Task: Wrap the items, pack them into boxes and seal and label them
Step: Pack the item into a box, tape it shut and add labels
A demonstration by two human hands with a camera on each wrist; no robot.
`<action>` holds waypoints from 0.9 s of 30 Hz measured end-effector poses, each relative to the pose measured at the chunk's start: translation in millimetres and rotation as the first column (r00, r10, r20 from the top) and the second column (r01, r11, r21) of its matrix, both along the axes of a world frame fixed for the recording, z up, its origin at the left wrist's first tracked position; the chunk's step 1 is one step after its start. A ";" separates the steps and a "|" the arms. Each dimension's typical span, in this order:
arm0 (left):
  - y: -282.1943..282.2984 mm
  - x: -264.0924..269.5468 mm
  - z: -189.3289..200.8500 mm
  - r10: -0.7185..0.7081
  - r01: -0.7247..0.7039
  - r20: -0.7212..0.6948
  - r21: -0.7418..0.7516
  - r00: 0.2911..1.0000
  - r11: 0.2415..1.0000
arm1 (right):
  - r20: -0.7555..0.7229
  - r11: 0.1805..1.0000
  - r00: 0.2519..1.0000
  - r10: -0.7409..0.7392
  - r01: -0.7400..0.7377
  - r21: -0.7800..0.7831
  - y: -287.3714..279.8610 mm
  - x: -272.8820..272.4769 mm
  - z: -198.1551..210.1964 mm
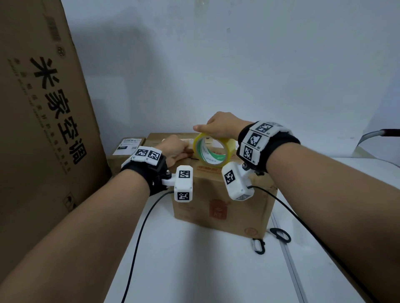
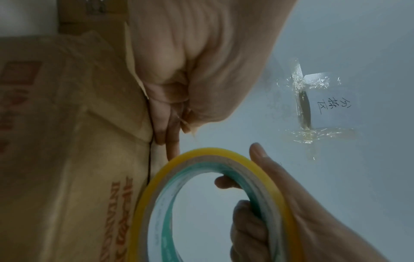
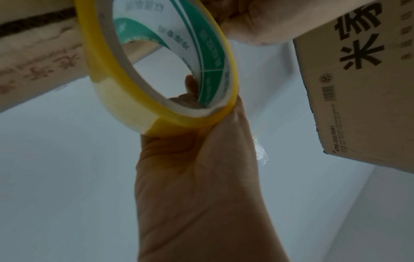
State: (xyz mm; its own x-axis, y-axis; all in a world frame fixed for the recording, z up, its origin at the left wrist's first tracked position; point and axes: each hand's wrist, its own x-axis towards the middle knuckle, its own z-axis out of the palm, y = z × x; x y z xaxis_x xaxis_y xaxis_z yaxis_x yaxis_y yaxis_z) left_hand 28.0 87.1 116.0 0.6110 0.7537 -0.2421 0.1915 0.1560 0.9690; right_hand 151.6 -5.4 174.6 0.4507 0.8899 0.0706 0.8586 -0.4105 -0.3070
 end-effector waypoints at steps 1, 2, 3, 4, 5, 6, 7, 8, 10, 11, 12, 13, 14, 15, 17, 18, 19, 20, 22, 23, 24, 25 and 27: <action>0.0 0.1 -0.7 -0.007 0.007 0.012 -0.011 1.000 1.000 | -0.001 1.000 1.000 -0.019 0.019 -0.014 -0.4 0.8 0.7; -0.1 -0.3 -1.6 -0.016 0.017 0.022 -0.014 1.000 1.000 | -0.019 0.999 0.999 -0.031 0.030 -0.012 -1.5 2.3 0.2; 1.2 -0.4 -3.8 -0.017 0.018 0.038 -0.015 0.999 1.000 | -0.078 0.999 0.996 -0.040 0.041 0.013 -3.2 4.1 -1.1; 2.3 -1.2 -5.5 -0.011 0.012 0.050 -0.013 0.999 1.000 | -0.199 0.997 0.979 -0.040 0.052 0.057 -4.9 6.9 -4.3; 3.2 -1.9 -6.5 -0.002 0.003 0.061 -0.012 0.998 1.000 | -0.350 0.992 0.936 -0.032 0.072 0.101 -7.2 10.0 -8.6; 4.8 -2.0 -7.6 0.005 -0.005 0.059 -0.006 0.998 1.000 | -0.476 0.986 0.879 -0.021 0.097 0.135 -9.8 13.2 -13.3; 7.1 -0.6 -8.2 0.005 -0.005 0.054 0.000 0.999 1.000 | -0.560 0.981 0.829 -0.011 0.117 0.155 -13.8 13.6 -17.1; 7.8 1.3 -8.2 0.001 -0.002 0.046 0.006 0.999 1.000 | -0.593 0.977 0.805 0.007 0.121 0.177 -16.4 13.9 -20.7; 7.6 3.6 -7.3 0.017 -0.017 0.031 0.014 0.999 1.000 | -0.551 0.969 0.833 0.047 0.096 0.228 -17.4 13.9 -24.1; 8.4 4.2 -7.4 0.027 -0.028 0.031 0.016 0.999 0.999 | -0.510 0.966 0.858 0.055 0.083 0.244 -17.7 12.1 -23.2; 9.7 4.7 -8.2 0.036 -0.036 0.035 0.019 0.999 0.999 | -0.474 0.966 0.879 0.051 0.078 0.248 -18.2 10.4 -20.9; 10.8 4.9 -8.9 0.042 -0.043 0.043 0.024 0.998 0.999 | -0.436 0.969 0.899 0.041 0.070 0.236 -19.0 9.1 -17.9; 10.6 4.2 -9.2 0.048 -0.049 0.048 0.032 0.998 0.998 | -0.385 0.977 0.922 0.026 0.059 0.207 -19.8 8.7 -14.4; 10.4 3.9 -9.8 0.054 -0.056 0.059 0.031 0.997 0.998 | -0.326 0.985 0.945 0.002 0.053 0.161 -21.5 8.4 -9.9; 10.2 4.0 -9.3 0.076 -0.075 0.088 -0.017 0.993 0.997 | -0.186 0.997 0.982 -0.032 0.043 0.057 -23.5 9.4 -1.5; 10.1 4.2 -8.9 0.076 -0.074 0.092 -0.035 0.993 0.997 | -0.115 0.999 0.993 -0.040 0.040 0.004 -24.1 8.4 2.8; 9.5 3.6 -8.1 0.067 -0.064 0.090 -0.041 0.994 0.997 | -0.055 0.998 0.997 -0.048 0.045 -0.040 -24.0 6.5 6.4; 8.8 2.6 -6.8 0.049 -0.046 0.089 -0.042 0.995 0.998 | -0.010 0.996 0.999 -0.051 0.050 -0.073 -21.7 5.4 8.2; 11.5 -0.7 -6.2 0.019 -0.013 0.100 -0.052 0.995 0.999 | 0.039 0.992 0.998 -0.055 0.059 -0.108 -15.8 2.7 8.0; 13.1 -2.5 -6.0 0.006 0.001 0.111 -0.065 0.994 0.998 | 0.044 0.992 0.997 -0.064 0.069 -0.109 -12.6 1.4 7.0; 14.7 -4.6 -5.1 -0.006 0.014 0.115 -0.075 0.993 0.997 | 0.044 0.990 0.996 -0.074 0.079 -0.116 -10.4 -1.0 6.0; 16.1 -6.5 -3.1 -0.019 0.028 0.109 -0.075 0.994 0.997 | 0.037 0.988 0.996 -0.077 0.081 -0.129 -9.3 -4.1 5.0; 20.2 -10.2 2.9 -0.053 0.054 0.044 -0.024 0.998 0.998 | -0.001 0.989 0.997 -0.081 0.081 -0.123 -5.7 -7.1 2.6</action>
